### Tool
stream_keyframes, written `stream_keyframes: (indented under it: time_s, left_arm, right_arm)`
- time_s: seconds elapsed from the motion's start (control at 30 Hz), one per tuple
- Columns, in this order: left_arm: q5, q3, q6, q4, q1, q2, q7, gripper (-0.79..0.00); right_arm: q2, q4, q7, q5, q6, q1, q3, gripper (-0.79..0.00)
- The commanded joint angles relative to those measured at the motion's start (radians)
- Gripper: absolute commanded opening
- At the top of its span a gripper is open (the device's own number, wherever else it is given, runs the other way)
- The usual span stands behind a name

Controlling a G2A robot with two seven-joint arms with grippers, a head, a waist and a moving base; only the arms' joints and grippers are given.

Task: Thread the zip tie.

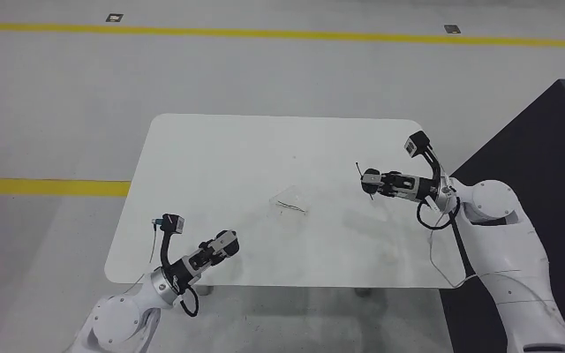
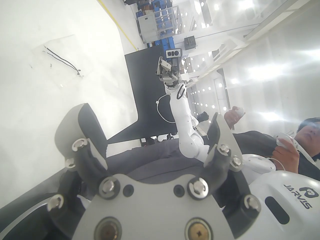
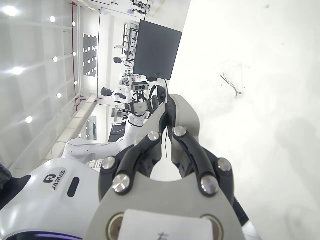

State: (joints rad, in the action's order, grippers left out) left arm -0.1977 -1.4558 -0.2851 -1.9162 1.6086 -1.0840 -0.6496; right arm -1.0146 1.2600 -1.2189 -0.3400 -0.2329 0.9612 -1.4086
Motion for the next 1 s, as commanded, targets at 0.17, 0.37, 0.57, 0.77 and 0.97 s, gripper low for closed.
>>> stream_keyframes:
  time_s: [0.17,0.37,0.57,0.77,0.97]
  left_arm:
    - [0.343,0.154,0.045,-0.052,-0.089,-0.020,0.179,0.000]
    - [0.418,0.347,0.088,0.057,-0.276,-0.057,0.243,0.000]
    - [0.418,0.347,0.088,0.057,-0.276,-0.057,0.243,0.000]
    - [0.418,0.347,0.088,0.057,-0.276,-0.057,0.243,0.000]
    - [0.418,0.347,0.088,0.057,-0.276,-0.057,0.243,0.000]
  right_arm:
    - [0.000,0.000,0.000,0.000,0.000,0.000,0.000,-0.785]
    - [0.000,0.000,0.000,0.000,0.000,0.000,0.000,-0.785]
    - [-0.001,0.011,0.001,-0.004,-0.002,0.004,0.003,-0.785]
    - [0.019,0.370,0.267,0.383,-0.180,0.131,-0.050,-0.785]
    - [0.027,0.794,0.421,0.675,-0.205,0.323,-0.077,-0.785]
